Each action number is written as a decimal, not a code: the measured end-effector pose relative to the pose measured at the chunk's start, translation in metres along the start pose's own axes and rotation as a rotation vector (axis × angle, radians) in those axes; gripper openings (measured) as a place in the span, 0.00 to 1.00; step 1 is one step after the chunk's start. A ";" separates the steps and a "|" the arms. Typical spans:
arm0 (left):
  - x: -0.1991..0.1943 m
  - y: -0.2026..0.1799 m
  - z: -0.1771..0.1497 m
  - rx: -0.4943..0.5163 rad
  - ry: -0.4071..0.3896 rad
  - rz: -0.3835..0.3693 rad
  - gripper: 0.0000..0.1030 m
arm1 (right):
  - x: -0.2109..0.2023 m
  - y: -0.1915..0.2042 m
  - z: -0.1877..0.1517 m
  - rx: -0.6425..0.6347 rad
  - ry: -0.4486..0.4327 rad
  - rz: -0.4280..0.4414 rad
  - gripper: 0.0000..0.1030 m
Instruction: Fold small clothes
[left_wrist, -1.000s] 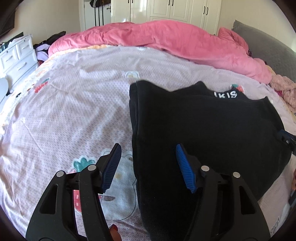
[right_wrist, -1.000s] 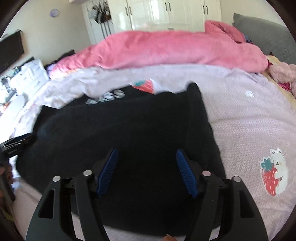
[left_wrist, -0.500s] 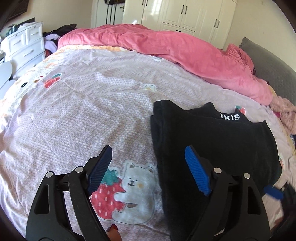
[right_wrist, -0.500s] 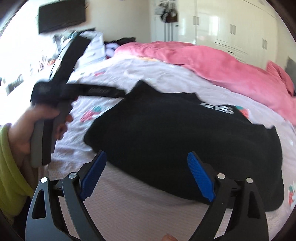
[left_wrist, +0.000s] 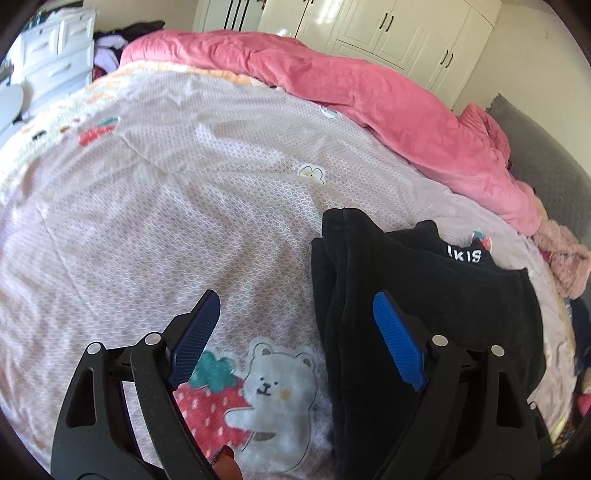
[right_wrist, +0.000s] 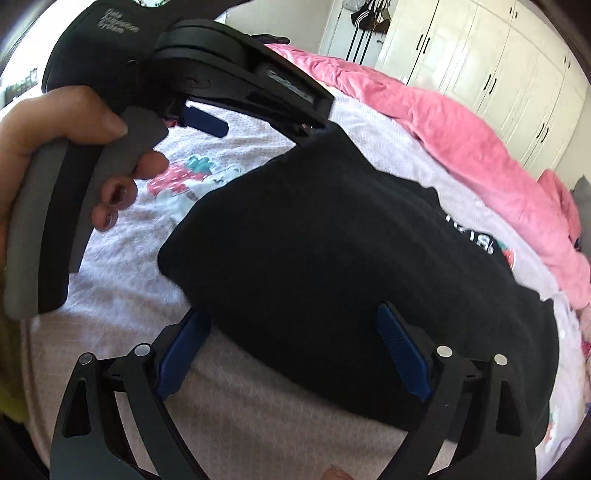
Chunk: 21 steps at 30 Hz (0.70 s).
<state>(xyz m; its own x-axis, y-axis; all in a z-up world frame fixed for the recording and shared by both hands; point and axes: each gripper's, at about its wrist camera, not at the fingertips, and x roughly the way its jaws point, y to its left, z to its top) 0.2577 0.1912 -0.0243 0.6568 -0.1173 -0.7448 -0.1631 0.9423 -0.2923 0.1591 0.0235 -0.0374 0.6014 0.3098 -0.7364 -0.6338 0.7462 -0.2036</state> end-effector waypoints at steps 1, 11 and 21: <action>0.002 0.001 0.001 -0.009 0.001 -0.002 0.75 | 0.002 0.000 0.001 -0.004 -0.002 -0.005 0.92; 0.008 0.007 0.007 -0.097 0.011 -0.095 0.75 | -0.006 -0.010 0.006 0.021 -0.093 0.045 0.49; 0.026 0.006 -0.001 -0.209 0.070 -0.297 0.54 | -0.027 -0.055 0.001 0.255 -0.172 0.234 0.12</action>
<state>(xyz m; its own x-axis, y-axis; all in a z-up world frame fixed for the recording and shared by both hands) 0.2734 0.1933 -0.0457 0.6475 -0.4036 -0.6464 -0.1247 0.7807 -0.6124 0.1776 -0.0255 -0.0057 0.5411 0.5675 -0.6206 -0.6357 0.7591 0.1400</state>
